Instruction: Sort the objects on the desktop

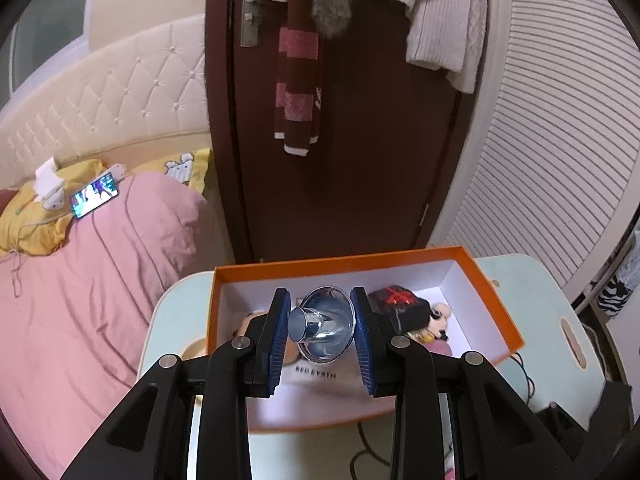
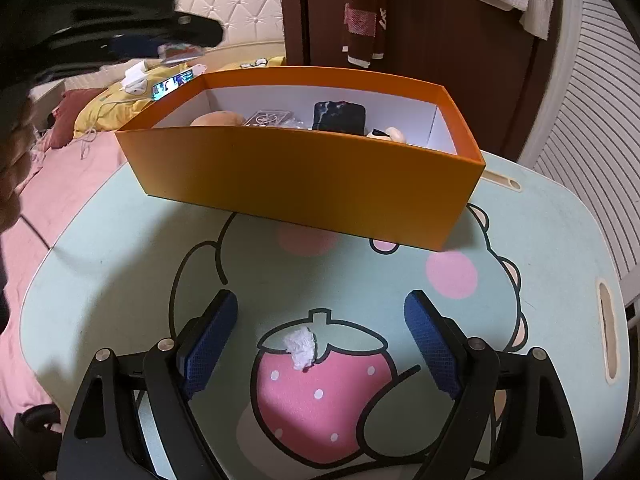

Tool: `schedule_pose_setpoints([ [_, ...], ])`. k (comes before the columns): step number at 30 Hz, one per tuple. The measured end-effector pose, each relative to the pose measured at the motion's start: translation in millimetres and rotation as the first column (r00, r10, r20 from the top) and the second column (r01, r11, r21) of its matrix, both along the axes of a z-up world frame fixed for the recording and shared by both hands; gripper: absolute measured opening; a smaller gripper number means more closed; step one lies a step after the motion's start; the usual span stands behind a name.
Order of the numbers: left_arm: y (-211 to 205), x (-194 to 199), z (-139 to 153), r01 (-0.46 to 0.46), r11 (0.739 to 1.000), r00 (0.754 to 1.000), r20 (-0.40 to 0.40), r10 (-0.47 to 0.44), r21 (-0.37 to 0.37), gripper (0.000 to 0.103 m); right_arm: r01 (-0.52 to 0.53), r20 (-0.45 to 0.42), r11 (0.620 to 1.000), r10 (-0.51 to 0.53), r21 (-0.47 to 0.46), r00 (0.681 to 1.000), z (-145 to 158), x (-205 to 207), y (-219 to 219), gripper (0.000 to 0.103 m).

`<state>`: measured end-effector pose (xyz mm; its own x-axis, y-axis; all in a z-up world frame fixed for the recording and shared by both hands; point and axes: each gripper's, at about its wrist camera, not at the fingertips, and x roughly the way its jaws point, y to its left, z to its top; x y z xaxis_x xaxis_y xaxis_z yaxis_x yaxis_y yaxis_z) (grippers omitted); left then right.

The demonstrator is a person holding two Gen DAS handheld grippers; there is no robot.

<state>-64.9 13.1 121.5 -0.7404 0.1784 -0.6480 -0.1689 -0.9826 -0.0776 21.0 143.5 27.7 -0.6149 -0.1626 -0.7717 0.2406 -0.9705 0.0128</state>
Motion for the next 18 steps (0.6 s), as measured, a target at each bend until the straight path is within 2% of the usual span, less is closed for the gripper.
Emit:
schedule_pose_setpoints([
  [12,14.4,-39.4,-17.0,0.009,1.0,0.998,0.06,-0.007,-0.024,0.03,-0.027,-0.001,0.999,0.027,-0.02,1.0,-0.5,-1.7,0.5,0.093],
  [15,11.3,-41.7,-22.4,-0.007,1.0,0.996,0.086,0.007,0.007,0.067,-0.035,0.0,0.999,0.035,-0.023,0.999,-0.8,-1.2,-0.1,0.095],
  [18,7.9,-36.6,-21.2,-0.02,1.0,0.998,0.068,0.019,0.023,0.078,-0.039,0.002,0.999,0.039,-0.021,0.999,-0.7,-0.4,-1.3,0.095],
])
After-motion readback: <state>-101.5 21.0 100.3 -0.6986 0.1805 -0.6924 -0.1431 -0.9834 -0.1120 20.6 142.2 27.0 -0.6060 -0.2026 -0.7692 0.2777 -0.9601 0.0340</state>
